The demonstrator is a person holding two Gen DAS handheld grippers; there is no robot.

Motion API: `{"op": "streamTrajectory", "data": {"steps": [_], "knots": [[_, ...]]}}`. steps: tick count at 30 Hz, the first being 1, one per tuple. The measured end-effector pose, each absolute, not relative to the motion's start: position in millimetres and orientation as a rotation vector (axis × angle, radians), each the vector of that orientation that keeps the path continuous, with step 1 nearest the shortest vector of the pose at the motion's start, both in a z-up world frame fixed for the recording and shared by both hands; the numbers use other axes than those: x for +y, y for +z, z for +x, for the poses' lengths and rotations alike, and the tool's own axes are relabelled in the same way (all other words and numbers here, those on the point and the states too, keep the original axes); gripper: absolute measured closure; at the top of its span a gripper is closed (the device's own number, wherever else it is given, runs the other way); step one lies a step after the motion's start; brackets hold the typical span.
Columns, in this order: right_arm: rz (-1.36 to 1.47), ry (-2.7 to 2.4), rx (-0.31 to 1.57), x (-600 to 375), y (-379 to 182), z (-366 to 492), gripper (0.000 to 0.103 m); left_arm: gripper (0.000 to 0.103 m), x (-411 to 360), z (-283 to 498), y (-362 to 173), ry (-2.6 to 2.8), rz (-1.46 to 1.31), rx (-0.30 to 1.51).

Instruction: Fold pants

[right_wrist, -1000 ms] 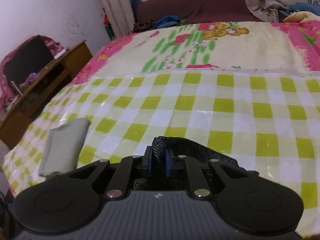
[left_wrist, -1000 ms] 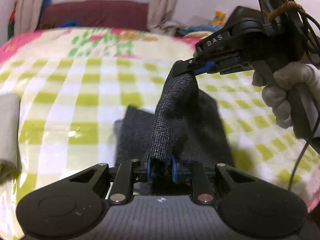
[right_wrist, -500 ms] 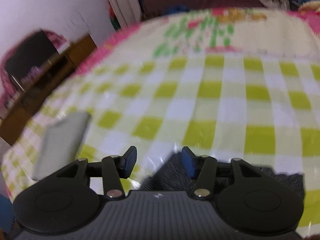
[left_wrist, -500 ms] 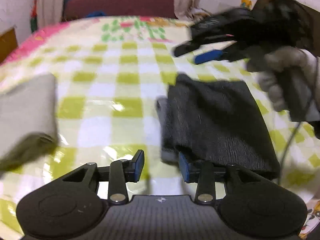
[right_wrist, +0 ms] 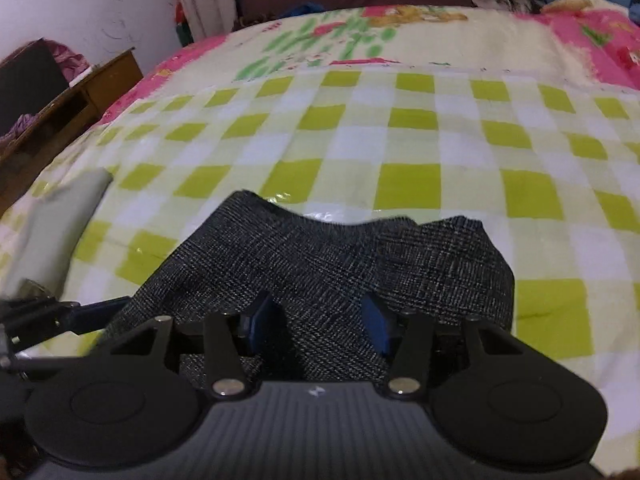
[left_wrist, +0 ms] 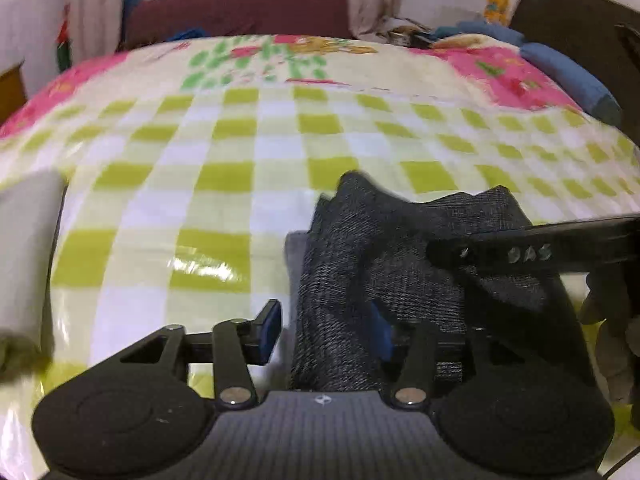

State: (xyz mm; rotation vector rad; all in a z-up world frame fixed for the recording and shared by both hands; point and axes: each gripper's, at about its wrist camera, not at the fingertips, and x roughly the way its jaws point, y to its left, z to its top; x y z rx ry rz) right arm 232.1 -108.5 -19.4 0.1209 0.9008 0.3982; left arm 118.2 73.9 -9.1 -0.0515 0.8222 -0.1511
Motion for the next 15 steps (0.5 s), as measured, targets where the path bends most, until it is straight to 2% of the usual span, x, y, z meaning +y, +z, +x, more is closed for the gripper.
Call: {"op": "streamTrajectory", "data": {"steps": [2,7,15], "knots": [[0.184,0.399,0.912,-116.8,-8.4,232.8,0.052,0.035,77.4,111.5,-1.6,-0.164,-0.069,0.825],[0.227,0.349,0.805,-154.4,20.8,190.1,0.051,0.036,76.7,107.4,18.1,-0.142,-0.013,0.737],[0.338,0.285,0.933,-184.7,-23.7,178.0,0.05,0.032,79.5,120.1,-8.4,-0.145,-0.07,0.822]]}}
